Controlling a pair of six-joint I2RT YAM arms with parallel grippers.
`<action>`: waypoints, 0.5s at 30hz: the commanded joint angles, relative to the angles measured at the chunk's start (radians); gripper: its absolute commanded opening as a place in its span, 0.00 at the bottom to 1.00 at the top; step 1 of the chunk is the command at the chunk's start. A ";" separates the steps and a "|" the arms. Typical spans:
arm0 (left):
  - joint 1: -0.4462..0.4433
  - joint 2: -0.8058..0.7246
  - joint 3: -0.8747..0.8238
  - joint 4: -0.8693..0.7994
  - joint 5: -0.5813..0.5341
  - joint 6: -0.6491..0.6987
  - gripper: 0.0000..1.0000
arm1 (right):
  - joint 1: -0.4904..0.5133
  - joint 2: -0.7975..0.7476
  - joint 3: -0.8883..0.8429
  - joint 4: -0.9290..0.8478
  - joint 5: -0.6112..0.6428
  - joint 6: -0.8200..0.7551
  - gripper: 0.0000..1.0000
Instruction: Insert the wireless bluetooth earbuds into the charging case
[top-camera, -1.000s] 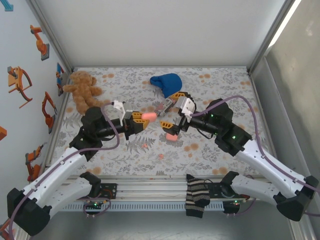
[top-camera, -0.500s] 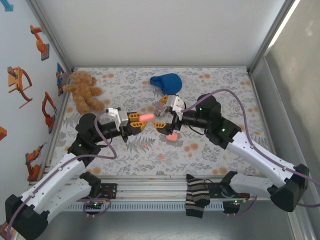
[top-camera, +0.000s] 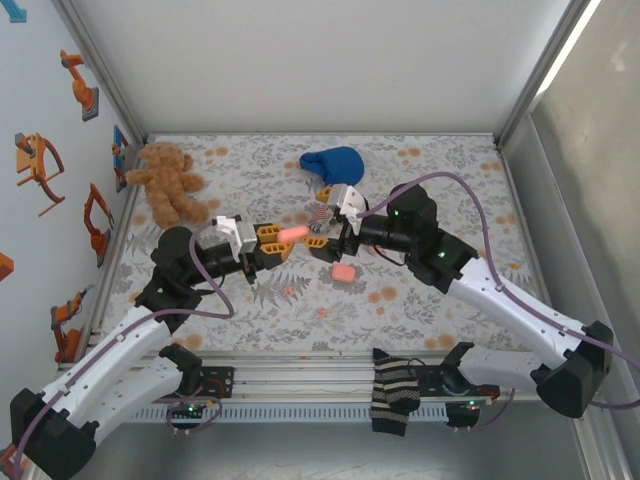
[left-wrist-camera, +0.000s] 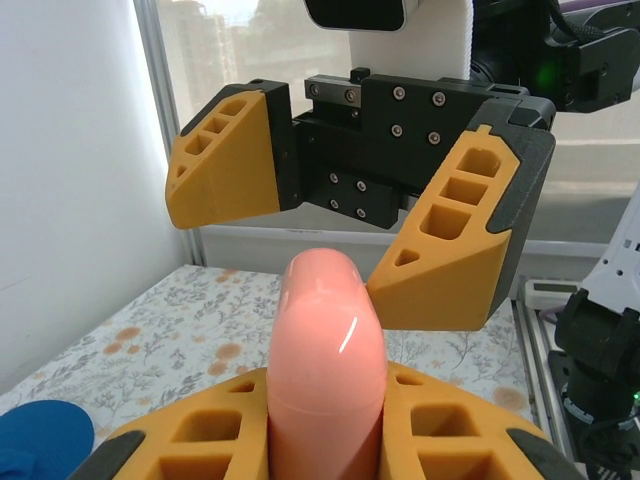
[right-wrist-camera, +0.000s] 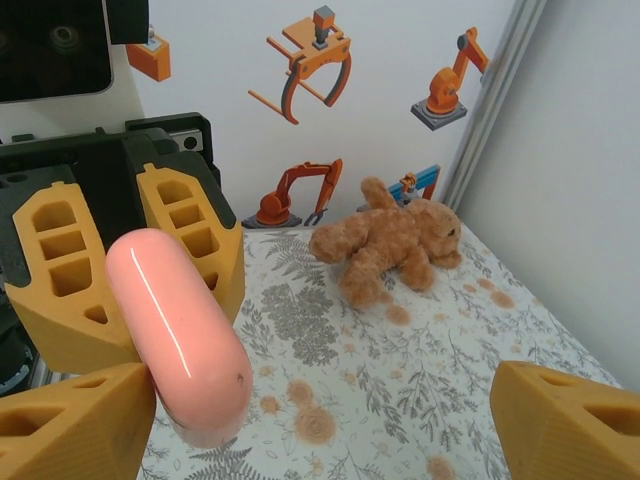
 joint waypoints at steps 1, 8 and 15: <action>-0.008 -0.008 0.011 0.034 0.034 0.020 0.00 | -0.003 0.004 0.049 0.040 0.048 0.017 0.85; -0.010 -0.005 0.013 0.033 0.042 0.021 0.00 | -0.002 0.011 0.066 0.036 0.090 0.020 0.85; -0.010 -0.004 0.015 0.028 0.040 0.024 0.00 | -0.003 0.019 0.080 0.032 0.110 0.022 0.85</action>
